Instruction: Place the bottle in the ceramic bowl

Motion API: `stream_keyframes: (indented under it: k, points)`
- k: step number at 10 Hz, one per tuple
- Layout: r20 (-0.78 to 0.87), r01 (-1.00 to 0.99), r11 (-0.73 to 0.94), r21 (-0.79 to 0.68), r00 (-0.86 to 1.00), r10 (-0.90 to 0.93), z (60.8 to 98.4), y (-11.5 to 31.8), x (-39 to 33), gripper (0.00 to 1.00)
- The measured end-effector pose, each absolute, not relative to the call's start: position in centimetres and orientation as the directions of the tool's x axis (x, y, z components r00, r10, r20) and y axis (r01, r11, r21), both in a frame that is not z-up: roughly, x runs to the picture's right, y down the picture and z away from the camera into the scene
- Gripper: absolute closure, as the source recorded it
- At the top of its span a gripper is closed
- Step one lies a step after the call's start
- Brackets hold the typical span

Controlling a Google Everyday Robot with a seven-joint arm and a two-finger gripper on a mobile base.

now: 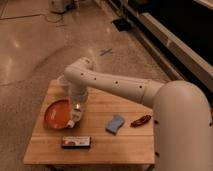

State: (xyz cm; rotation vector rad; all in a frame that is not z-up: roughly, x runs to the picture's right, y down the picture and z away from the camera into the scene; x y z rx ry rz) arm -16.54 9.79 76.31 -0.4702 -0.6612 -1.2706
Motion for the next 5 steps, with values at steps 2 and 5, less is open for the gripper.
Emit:
stream_keyframes:
  k: [2,5]
  points:
    - [0.679,0.973,0.206,0.102,0.084,-0.730,75.2,10.9,-20.2,0.88]
    - [0.660,0.970,0.175,0.170,0.020,-0.751,74.5,11.4,-24.4,0.58]
